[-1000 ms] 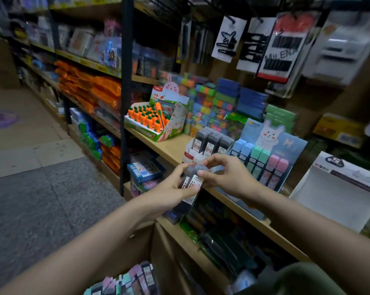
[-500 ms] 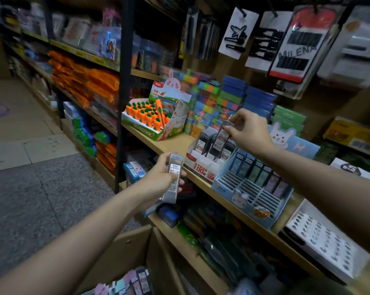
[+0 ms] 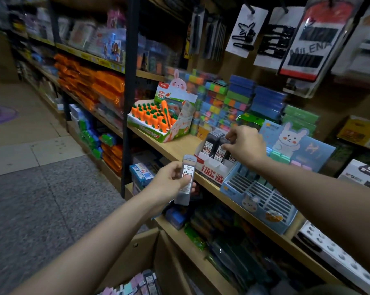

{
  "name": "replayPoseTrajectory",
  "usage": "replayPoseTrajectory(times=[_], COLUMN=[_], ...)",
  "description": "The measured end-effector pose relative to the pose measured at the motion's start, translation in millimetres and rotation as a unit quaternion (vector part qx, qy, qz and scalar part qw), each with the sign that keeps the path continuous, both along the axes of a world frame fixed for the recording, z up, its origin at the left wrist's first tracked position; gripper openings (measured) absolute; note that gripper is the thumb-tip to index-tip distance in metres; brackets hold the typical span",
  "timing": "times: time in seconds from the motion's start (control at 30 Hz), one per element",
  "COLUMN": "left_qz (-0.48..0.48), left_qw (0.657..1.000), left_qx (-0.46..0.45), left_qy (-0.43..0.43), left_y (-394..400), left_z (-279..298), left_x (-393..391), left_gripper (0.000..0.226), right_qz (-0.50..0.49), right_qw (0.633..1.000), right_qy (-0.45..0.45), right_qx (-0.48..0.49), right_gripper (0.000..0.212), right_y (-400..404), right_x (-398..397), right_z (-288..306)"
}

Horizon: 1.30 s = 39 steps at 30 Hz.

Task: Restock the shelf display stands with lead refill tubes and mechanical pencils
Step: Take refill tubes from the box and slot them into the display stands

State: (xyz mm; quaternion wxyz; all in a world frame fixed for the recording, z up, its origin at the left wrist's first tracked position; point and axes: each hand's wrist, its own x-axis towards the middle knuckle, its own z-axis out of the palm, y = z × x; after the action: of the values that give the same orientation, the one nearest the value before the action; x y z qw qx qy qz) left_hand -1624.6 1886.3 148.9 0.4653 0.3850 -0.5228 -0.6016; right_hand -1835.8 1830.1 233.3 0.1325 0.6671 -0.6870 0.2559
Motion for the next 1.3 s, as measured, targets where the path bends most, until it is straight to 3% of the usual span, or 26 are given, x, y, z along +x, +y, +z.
replayPoseTrajectory(times=[0.13, 0.2, 0.27, 0.33, 0.4, 0.5, 0.6, 0.7, 0.83, 0.93, 1.03, 1.17, 1.3], left_qz=[-0.018, -0.020, -0.019, -0.013, -0.017, -0.046, -0.050, -0.004, 0.059, 0.050, 0.039, 0.037, 0.034], left_qw=[1.000, 0.999, 0.998, 0.997, 0.995, 0.990, 0.991, 0.986, 0.919, 0.880, 0.854, 0.854, 0.839], left_qx=[-0.010, -0.025, -0.052, -0.075, -0.090, -0.113, -0.105, -0.130, -0.237, -0.269, -0.294, -0.299, -0.315], left_qy=[0.005, 0.003, -0.014, -0.030, -0.043, -0.070, -0.071, -0.102, -0.309, -0.388, -0.427, -0.424, -0.442], left_y=[3, 5, 5, 6, 9, 16, 21, 19, 0, -14, -24, -29, -28], left_z=[-2, -3, -3, -3, -3, -3, -5, -6, -3, 3, 4, 2, -3], left_x=[-1, -2, -3, -6, -10, -19, -26, -31, -40, -51, -58, -58, -51], left_gripper=[0.022, 0.022, 0.022, 0.024, 0.027, 0.027, 0.024, 0.017, 0.035, 0.050, 0.055, 0.053, 0.056], right_qz=[-0.003, 0.028, 0.064, 0.119, 0.177, 0.181, 0.178, 0.196, 0.159, 0.130, 0.146, 0.144, 0.125], right_qw=[1.000, 0.994, 0.954, 0.921, 0.908, 0.899, 0.905, 0.920, 0.955, 0.968, 0.970, 0.974, 0.986], right_qy=[0.004, -0.107, -0.287, -0.370, -0.367, -0.386, -0.371, -0.327, -0.250, -0.201, -0.175, -0.152, -0.098], right_qx=[0.000, -0.026, -0.052, 0.008, 0.099, 0.099, 0.104, 0.096, -0.019, -0.078, -0.083, -0.083, -0.055], right_gripper=[0.021, 0.015, 0.005, 0.004, 0.017, 0.036, 0.019, 0.016, 0.019, 0.019, 0.015, 0.007, 0.013], right_y=[0, 7, 25, 53, 77, 89, 90, 83, 55, 33, 15, -2, -8], right_x=[-2, -4, 0, 6, 12, 19, 20, 9, -15, -23, -21, -17, -14], right_z=[3, 9, 8, -8, -31, -46, -38, -10, 39, 52, 45, 31, 21])
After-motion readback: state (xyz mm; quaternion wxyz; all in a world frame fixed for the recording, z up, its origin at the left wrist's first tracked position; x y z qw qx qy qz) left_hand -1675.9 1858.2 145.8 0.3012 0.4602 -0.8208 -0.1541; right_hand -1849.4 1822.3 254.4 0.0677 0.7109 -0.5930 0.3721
